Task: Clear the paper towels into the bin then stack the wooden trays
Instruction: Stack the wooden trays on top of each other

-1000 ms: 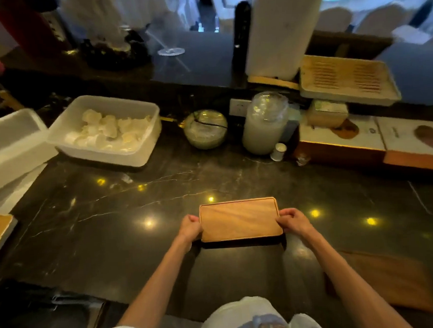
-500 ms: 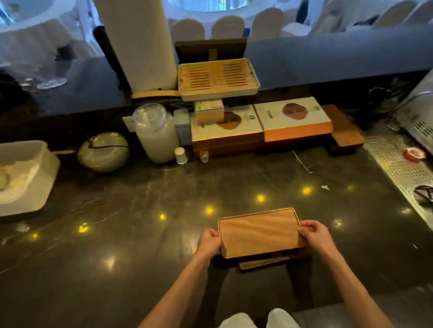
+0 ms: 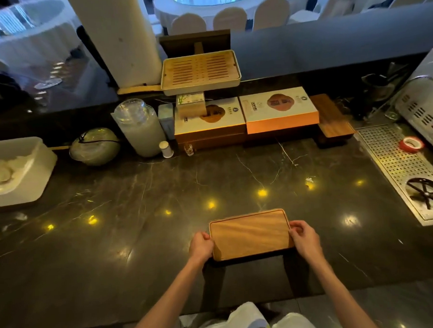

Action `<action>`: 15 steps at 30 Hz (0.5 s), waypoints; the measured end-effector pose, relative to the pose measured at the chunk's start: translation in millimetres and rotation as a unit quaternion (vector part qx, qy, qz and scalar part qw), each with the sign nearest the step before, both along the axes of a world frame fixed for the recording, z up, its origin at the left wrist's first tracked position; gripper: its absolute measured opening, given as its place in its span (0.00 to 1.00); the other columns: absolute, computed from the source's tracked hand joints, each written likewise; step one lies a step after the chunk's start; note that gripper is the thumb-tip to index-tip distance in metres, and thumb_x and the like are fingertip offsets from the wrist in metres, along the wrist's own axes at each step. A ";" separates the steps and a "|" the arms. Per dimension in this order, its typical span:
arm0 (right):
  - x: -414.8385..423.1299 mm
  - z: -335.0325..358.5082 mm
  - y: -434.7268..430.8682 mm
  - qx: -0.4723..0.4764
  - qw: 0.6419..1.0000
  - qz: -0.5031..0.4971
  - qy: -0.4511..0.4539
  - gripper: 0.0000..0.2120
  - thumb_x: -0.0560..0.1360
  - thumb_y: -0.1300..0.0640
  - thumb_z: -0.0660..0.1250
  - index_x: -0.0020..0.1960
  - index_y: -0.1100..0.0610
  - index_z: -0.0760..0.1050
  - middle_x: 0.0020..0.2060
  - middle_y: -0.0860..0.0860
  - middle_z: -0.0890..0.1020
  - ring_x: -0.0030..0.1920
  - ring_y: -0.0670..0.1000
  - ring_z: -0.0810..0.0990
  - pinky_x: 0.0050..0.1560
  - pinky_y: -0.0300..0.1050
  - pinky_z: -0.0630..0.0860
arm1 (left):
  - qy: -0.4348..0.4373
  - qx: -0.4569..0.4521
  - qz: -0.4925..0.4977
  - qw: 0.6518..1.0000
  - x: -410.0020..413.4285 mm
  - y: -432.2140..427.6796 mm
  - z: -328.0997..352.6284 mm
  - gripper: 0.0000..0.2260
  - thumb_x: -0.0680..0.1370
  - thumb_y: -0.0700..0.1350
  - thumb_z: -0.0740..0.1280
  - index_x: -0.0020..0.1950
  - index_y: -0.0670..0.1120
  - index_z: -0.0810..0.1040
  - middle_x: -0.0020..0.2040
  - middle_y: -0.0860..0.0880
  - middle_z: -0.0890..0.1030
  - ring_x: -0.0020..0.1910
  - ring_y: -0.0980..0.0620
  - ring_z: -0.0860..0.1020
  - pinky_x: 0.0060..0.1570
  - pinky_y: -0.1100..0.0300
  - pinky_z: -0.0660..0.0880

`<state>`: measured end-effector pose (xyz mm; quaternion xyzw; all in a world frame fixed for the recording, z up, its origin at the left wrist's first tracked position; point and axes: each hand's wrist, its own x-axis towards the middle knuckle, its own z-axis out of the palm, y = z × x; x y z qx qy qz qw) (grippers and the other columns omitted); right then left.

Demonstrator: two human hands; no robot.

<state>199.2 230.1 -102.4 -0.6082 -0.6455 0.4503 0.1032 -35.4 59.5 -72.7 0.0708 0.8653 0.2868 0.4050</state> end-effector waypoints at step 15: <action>2.5 2.0 -3.7 -0.038 0.996 0.063 0.046 0.22 0.79 0.58 0.64 0.72 0.58 0.68 0.64 0.56 0.77 0.63 0.55 0.76 0.58 0.49 0.75 | 0.034 0.031 -0.009 0.999 18.7 -8.2 9.8 0.15 0.83 0.44 0.58 0.69 0.42 0.70 0.65 0.44 0.75 0.64 0.47 0.75 0.64 0.53 0.74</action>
